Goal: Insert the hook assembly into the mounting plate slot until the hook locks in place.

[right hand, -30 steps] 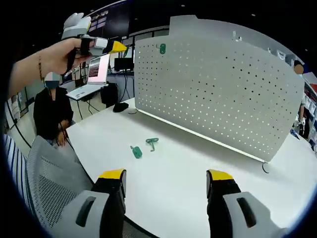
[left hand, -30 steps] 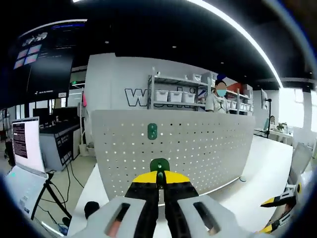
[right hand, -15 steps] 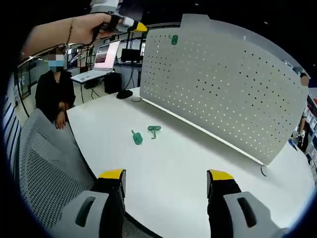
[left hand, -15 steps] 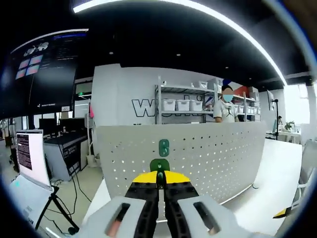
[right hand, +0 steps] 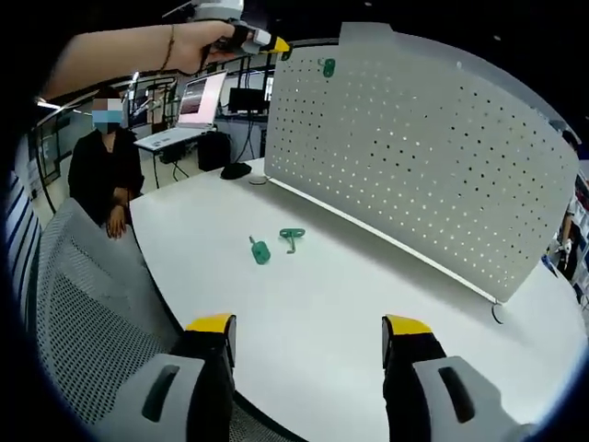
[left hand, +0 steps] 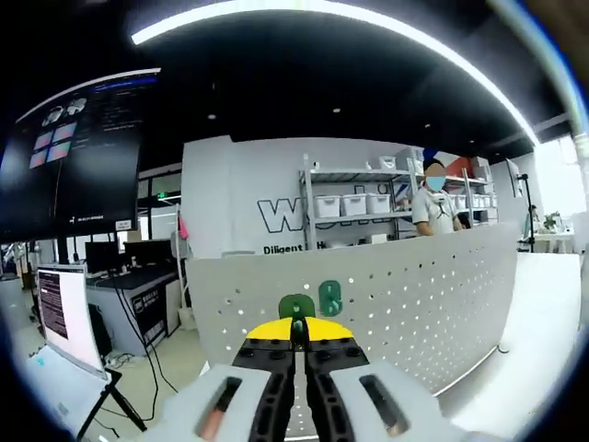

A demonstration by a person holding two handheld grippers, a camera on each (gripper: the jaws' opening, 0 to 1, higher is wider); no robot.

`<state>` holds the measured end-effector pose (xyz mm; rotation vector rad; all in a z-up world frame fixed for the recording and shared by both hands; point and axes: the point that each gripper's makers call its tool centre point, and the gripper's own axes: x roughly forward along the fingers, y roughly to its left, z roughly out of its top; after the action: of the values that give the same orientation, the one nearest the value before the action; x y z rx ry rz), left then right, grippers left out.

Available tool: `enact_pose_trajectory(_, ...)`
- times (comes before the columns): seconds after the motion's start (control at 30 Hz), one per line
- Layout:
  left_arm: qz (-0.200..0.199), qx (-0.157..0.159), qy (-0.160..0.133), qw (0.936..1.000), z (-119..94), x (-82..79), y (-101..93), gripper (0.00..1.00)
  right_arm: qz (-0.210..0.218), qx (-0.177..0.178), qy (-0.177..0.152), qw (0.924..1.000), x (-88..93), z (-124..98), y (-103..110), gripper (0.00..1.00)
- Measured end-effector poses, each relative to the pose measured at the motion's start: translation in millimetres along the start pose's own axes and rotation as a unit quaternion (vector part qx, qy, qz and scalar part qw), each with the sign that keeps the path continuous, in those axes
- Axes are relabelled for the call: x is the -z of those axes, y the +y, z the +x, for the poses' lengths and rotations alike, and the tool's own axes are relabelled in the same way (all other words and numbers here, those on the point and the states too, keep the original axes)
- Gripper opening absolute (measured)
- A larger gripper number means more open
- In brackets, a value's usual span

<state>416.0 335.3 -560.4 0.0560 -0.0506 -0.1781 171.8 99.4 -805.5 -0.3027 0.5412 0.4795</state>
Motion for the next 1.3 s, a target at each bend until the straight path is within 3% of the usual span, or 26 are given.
enact_pose_trajectory(0.37, 0.015, -0.018, -0.027, 0.9994, 32.5, -4.1, 6.1, 0.01, 0.003, -0.003, 0.001, 1.0, -0.5, 0.5, 0.0, 0.57)
enact_pose_trajectory(0.67, 0.012, -0.032, -0.036, 0.9987, 49.6, 1.5, 11.2, 0.01, 0.006, -0.005, 0.002, 1.0, -0.4, 1.4, 0.8, 0.55)
enact_pose_trajectory(1.3, 0.015, -0.038, -0.035, 0.9986, 66.5, 12.8, 12.0, 0.01, 0.013, -0.001, 0.003, 0.9999, -0.5, 2.0, -2.2, 0.54)
